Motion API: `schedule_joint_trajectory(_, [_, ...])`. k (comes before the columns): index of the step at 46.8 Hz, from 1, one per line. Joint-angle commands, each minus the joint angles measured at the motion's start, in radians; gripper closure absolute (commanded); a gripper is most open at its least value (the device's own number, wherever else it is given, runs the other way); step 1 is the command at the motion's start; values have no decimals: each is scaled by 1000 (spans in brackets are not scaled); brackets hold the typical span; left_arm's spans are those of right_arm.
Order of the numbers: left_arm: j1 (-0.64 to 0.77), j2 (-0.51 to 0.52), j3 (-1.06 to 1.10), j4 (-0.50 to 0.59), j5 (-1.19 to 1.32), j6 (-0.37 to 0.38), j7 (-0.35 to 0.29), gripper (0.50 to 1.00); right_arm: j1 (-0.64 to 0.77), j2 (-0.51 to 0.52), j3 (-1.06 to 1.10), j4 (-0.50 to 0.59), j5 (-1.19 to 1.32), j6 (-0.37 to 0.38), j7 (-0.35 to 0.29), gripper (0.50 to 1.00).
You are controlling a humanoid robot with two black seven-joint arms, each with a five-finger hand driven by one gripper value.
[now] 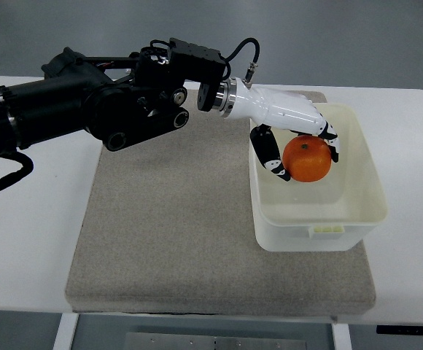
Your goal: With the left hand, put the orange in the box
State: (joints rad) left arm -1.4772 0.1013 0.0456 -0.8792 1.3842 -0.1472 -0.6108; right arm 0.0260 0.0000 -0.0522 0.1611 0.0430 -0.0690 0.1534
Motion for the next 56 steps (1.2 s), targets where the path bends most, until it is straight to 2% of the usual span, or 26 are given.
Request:
schedule_joint_trajectory(1, [6, 0, 2, -1, 9, 0, 0, 1000, 0, 0, 0, 0, 0, 0, 0, 574])
schedule_joint_trajectory(15, [11, -2, 14, -3, 12, 0, 0, 1000, 0, 0, 0, 0, 0, 0, 0, 574])
schedule_joint_trajectory(19, [12, -2, 13, -4, 9, 29, 0, 990, 0, 0, 0, 0, 0, 0, 0, 574])
schedule_joint_trajectory(20, [14, 0, 13, -6, 10, 41, 0, 907, 0, 0, 0, 0, 0, 0, 0, 574])
schedule_joint_trajectory(21, [15, 0, 13, -6, 10, 58, 0, 847, 0, 0, 0, 0, 0, 0, 0, 574])
schedule_joint_trajectory(22, [17, -2, 14, -7, 10, 72, 0, 810, 0, 0, 0, 0, 0, 0, 0, 574])
schedule_joint_trajectory(25, [25, -2, 14, -7, 10, 95, 0, 729, 0, 0, 0, 0, 0, 0, 0, 574])
schedule_joint_trajectory(28, [26, -2, 14, -7, 10, 97, 0, 699, 0, 0, 0, 0, 0, 0, 0, 574])
schedule_joint_trajectory(30, [28, -2, 14, -9, 10, 98, 0, 622, 0, 0, 0, 0, 0, 0, 0, 574])
schedule_joint_trajectory(32, [31, -2, 14, -11, 10, 98, 0, 579, 0, 0, 0, 0, 0, 0, 0, 574])
schedule_joint_trajectory(40, [34, -2, 14, -12, 12, 98, 0, 551, 0, 0, 0, 0, 0, 0, 0, 574])
schedule_joint_trajectory(56, [18, -2, 11, -11, 10, 101, 0, 551, 0, 0, 0, 0, 0, 0, 0, 574])
